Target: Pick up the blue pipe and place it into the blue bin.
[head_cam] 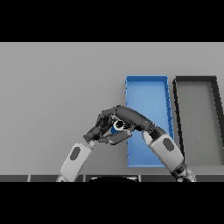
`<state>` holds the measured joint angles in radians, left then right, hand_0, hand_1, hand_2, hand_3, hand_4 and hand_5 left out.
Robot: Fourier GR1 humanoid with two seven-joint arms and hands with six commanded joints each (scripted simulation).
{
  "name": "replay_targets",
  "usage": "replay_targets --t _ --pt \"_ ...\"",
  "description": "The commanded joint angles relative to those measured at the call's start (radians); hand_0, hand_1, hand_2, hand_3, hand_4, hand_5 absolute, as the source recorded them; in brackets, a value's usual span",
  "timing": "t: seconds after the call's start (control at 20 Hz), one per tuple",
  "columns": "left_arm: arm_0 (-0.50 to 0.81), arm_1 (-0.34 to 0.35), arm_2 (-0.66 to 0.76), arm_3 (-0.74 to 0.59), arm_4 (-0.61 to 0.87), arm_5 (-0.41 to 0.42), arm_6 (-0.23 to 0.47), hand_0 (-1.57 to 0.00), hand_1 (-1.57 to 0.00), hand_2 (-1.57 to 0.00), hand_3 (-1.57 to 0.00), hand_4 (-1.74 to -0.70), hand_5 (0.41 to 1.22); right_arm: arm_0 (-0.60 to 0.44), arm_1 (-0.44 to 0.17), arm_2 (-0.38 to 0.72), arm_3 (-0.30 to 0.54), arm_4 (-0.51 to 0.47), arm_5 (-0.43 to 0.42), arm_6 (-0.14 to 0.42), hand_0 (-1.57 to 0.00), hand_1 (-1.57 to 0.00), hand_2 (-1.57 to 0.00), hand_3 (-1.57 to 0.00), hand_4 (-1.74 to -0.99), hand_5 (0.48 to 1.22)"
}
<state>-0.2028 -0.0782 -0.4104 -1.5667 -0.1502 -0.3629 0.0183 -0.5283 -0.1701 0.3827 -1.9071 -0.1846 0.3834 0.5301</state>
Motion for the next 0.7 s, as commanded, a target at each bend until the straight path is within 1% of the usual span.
replay_targets --t 0.0,0.05,0.1,0.15,0.2,0.3,0.35,0.4,0.45,0.55,0.65 --pt "-0.002 -0.001 0.008 -0.004 -0.006 0.005 0.008 -1.57 -1.57 -1.57 -1.57 -1.64 1.221 0.004 0.009 0.008 -0.004 -0.008 -0.006 0.006 -1.01 -1.02 -1.04 -0.87 -1.514 0.55" --pt "-0.003 -0.012 0.011 0.002 -0.002 0.003 0.0 -1.57 -1.57 -1.57 -1.51 -1.66 1.221 0.001 0.019 0.01 -0.002 -0.019 -0.013 0.018 -1.13 -1.13 -1.15 -0.95 -1.551 0.596" --pt "-0.009 -0.023 0.027 0.01 0.017 -0.003 0.0 -1.57 -1.57 -1.57 -1.52 -1.68 1.221 -0.013 0.032 0.005 0.013 -0.028 -0.023 0.021 -1.22 -1.22 -1.23 -1.02 -1.581 0.65" --pt "0.005 -0.035 0.028 0.009 0.029 -0.011 -0.001 -1.57 -1.57 -1.57 -1.53 -1.69 1.221 0.002 0.044 0.017 0.017 -0.022 -0.029 -0.019 -1.29 -1.29 -1.3 -1.1 -1.606 0.765" --pt "0.017 -0.038 0.026 0.0 0.027 -0.014 -0.003 -1.57 -1.57 -1.57 -1.5 -1.7 1.221 -0.006 0.042 0.017 0.029 -0.032 -0.027 -0.045 -1.34 -1.34 -1.35 -1.19 -1.628 0.856" --pt "0.005 -0.046 0.042 0.004 0.037 -0.044 0.002 -1.57 -1.57 -1.57 -1.46 -1.71 1.221 0.0 0.018 0.032 0.006 -0.03 -0.042 -0.06 -1.43 -1.43 -1.43 -1.3 -1.665 0.987" --pt "-0.002 -0.05 0.05 0.011 0.032 -0.048 0.002 -1.57 -1.57 -1.57 -1.44 -1.72 1.221 0.001 0.013 0.037 0.01 -0.022 -0.048 -0.075 -1.45 -1.45 -1.46 -1.36 -1.68 1.034" --pt "0.0 -0.055 0.048 0.005 0.023 -0.048 0.002 -1.57 -1.57 -1.57 -1.44 -1.72 1.221 -0.003 0.011 0.05 0.014 -0.011 -0.05 -0.106 -1.48 -1.48 -1.48 -1.4 -1.692 1.071" --pt "-0.002 -0.059 0.052 0.009 0.014 -0.05 0.003 -1.57 -1.57 -1.57 -1.44 -1.73 1.221 0.001 -0.001 0.055 0.012 -0.011 -0.052 -0.125 -1.5 -1.5 -1.5 -1.43 -1.702 1.101" --pt "0.014 -0.056 0.051 -0.007 0.001 -0.058 0.008 -1.57 -1.57 -1.57 -1.43 -1.73 1.221 0.012 0.002 0.065 0.014 -0.018 -0.071 -0.156 -1.52 -1.52 -1.53 -1.48 -1.716 1.144" --pt "0.007 -0.054 0.064 -0.001 -0.013 -0.052 -0.007 -1.57 -1.57 -1.57 -1.42 -1.73 1.221 0.012 0.015 0.073 0.021 -0.007 -0.102 -0.167 -1.54 -1.54 -1.54 -1.52 -1.725 1.172"
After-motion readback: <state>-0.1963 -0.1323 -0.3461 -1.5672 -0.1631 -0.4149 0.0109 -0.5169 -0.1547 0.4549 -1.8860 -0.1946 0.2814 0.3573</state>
